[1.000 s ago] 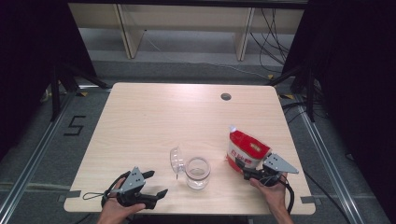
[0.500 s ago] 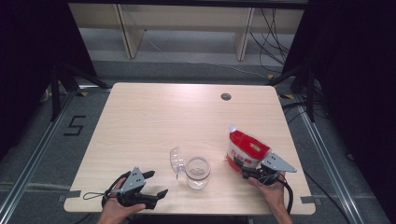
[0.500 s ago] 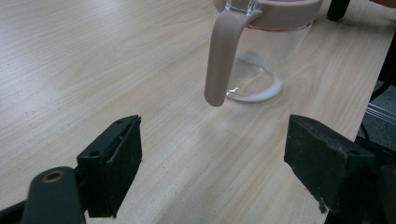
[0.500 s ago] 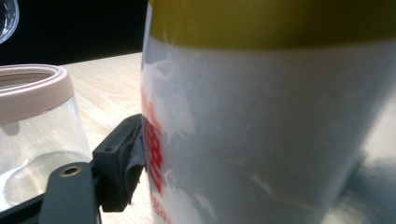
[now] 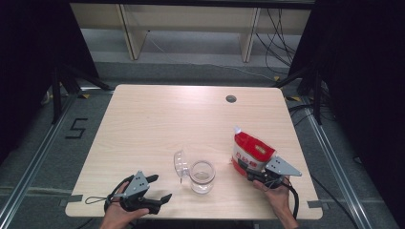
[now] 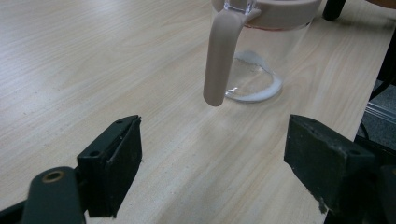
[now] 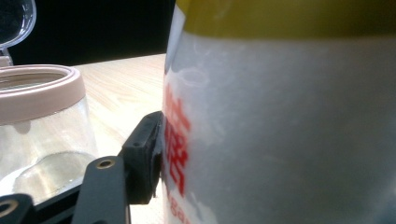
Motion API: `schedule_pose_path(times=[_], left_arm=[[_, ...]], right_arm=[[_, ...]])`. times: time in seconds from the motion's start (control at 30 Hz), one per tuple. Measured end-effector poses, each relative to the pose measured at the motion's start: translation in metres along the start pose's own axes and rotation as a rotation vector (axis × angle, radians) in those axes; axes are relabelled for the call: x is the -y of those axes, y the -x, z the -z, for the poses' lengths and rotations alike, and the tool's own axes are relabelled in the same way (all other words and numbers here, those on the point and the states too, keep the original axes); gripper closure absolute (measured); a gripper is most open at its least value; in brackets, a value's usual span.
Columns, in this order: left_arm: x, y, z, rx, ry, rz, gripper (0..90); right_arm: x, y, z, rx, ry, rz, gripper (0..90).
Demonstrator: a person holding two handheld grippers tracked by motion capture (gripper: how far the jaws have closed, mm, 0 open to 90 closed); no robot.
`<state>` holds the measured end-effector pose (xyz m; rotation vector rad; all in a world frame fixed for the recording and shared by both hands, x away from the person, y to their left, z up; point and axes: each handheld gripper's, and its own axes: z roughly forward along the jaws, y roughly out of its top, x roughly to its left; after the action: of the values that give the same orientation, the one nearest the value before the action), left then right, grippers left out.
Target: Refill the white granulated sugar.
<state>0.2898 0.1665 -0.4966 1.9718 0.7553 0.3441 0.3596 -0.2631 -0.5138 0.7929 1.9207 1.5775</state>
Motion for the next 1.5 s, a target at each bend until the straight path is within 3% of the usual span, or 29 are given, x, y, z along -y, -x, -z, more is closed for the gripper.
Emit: schedule_pose_path(times=[0.07, 0.13, 0.2, 0.27, 0.33, 0.37, 0.4, 0.43, 0.47, 0.53, 0.7, 0.77, 0.8, 0.9, 1.07, 1.13, 1.43, 1.5], left_arm=[[0.0, 0.0, 0.0, -0.001, -0.002, -0.004, 18.9], [-0.001, -0.001, 0.0, 0.004, -0.001, -0.033, 18.9], [0.0, 0.001, 0.0, 0.003, -0.002, -0.005, 18.9], [0.0, 0.002, 0.0, 0.004, -0.001, -0.008, 19.0], [-0.001, 0.0, 0.001, -0.008, -0.02, -0.038, 19.0], [-0.001, 0.002, 0.001, -0.003, -0.004, -0.019, 19.0], [-0.001, 0.002, 0.001, -0.002, -0.004, -0.025, 19.0], [-0.001, 0.0, 0.001, 0.003, 0.001, -0.042, 19.0], [-0.001, 0.0, 0.0, 0.003, 0.006, -0.039, 19.0], [-0.001, 0.001, 0.001, 0.0, -0.003, -0.038, 19.0], [-0.001, 0.0, 0.001, 0.004, 0.002, -0.042, 19.0], [-0.001, 0.0, 0.001, 0.006, 0.002, -0.036, 19.0], [-0.001, 0.001, 0.0, 0.004, 0.001, -0.006, 19.0], [-0.001, 0.001, 0.001, 0.001, 0.005, -0.01, 19.0], [-0.001, 0.0, 0.002, -0.002, 0.0, -0.016, 19.0], [-0.001, 0.001, 0.002, 0.001, 0.003, -0.02, 19.0], [-0.001, 0.0, 0.002, -0.003, 0.001, -0.021, 19.0], [-0.001, 0.001, 0.002, -0.004, -0.001, -0.017, 19.0]], right_arm=[[0.0, -0.002, 0.0, -0.002, 0.013, -0.026, 42.3], [-0.003, -0.003, 0.0, 0.012, -0.016, 0.003, 43.4], [-0.005, -0.006, 0.001, 0.015, -0.021, -0.021, 43.9], [-0.007, -0.005, -0.001, 0.02, -0.026, 0.009, 44.4], [-0.01, -0.007, 0.002, 0.025, -0.05, 0.0, 44.9], [-0.011, -0.008, 0.003, 0.041, -0.06, 0.009, 45.0], [-0.012, -0.008, 0.003, 0.041, -0.057, 0.025, 45.1], [-0.012, -0.011, 0.003, 0.039, -0.051, 0.01, 45.2], [-0.014, -0.008, 0.004, 0.033, -0.053, 0.05, 45.3], [-0.016, -0.012, 0.007, 0.043, -0.075, 0.06, 45.5], [-0.02, -0.014, 0.009, 0.061, -0.091, 0.157, 45.9], [-0.022, -0.015, 0.01, 0.066, -0.097, 0.167, 46.0], [-0.024, -0.014, 0.01, 0.08, -0.085, 0.196, 46.0], [-0.03, -0.016, 0.013, 0.099, -0.097, 0.239, 46.2], [-0.042, -0.028, 0.021, 0.099, -0.106, 0.316, 46.3], [-0.047, -0.032, 0.023, 0.101, -0.115, 0.376, 46.4], [-0.06, -0.051, 0.029, 0.091, -0.168, 0.554, 46.6], [-0.063, -0.055, 0.031, 0.095, -0.174, 0.571, 46.7]])
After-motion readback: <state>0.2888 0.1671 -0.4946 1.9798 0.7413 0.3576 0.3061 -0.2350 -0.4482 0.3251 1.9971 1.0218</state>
